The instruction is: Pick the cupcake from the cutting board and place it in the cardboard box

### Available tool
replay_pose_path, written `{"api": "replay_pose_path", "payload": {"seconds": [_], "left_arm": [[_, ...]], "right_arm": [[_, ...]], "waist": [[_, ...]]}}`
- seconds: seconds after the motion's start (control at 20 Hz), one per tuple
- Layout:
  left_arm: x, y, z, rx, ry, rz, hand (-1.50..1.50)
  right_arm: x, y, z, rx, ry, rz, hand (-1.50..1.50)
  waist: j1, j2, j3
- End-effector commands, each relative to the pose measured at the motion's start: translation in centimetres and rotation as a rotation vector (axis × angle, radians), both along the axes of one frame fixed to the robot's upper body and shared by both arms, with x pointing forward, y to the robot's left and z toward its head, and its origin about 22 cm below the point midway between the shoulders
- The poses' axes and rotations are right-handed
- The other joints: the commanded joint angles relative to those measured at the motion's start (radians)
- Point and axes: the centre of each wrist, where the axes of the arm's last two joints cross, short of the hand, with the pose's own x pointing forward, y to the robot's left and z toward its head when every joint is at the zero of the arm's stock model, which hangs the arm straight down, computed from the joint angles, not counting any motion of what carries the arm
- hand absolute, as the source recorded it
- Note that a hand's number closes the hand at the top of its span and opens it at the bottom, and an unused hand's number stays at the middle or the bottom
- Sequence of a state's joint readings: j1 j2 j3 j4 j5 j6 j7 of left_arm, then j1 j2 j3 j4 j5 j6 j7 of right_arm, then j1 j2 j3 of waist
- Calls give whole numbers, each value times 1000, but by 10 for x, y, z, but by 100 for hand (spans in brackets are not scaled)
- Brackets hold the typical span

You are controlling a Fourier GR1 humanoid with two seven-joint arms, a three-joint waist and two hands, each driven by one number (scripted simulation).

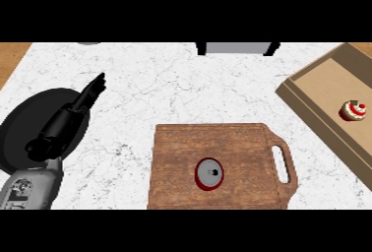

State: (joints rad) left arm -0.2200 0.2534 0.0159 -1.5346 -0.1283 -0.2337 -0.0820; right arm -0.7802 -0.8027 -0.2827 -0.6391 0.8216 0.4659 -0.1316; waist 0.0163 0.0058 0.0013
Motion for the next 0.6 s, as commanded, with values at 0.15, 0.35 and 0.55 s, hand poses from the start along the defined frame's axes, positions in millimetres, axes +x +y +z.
{"api": "replay_pose_path", "payload": {"seconds": [0.15, 0.35, 0.55], "left_arm": [[2, -6, -1, -4, 5, 19, 0], [-3, 5, 4, -11, -2, 23, 0], [-2, -11, 4, 1, -14, -6, 0]], "right_arm": [[7, -1, 10, 488, -465, 7, -150], [-3, -23, 2, 802, -623, -170, -150], [-25, -53, 1, 890, -671, -296, -150]], "waist": [[-23, -9, 3], [-9, -6, 3], [-8, 1, 1]]}}
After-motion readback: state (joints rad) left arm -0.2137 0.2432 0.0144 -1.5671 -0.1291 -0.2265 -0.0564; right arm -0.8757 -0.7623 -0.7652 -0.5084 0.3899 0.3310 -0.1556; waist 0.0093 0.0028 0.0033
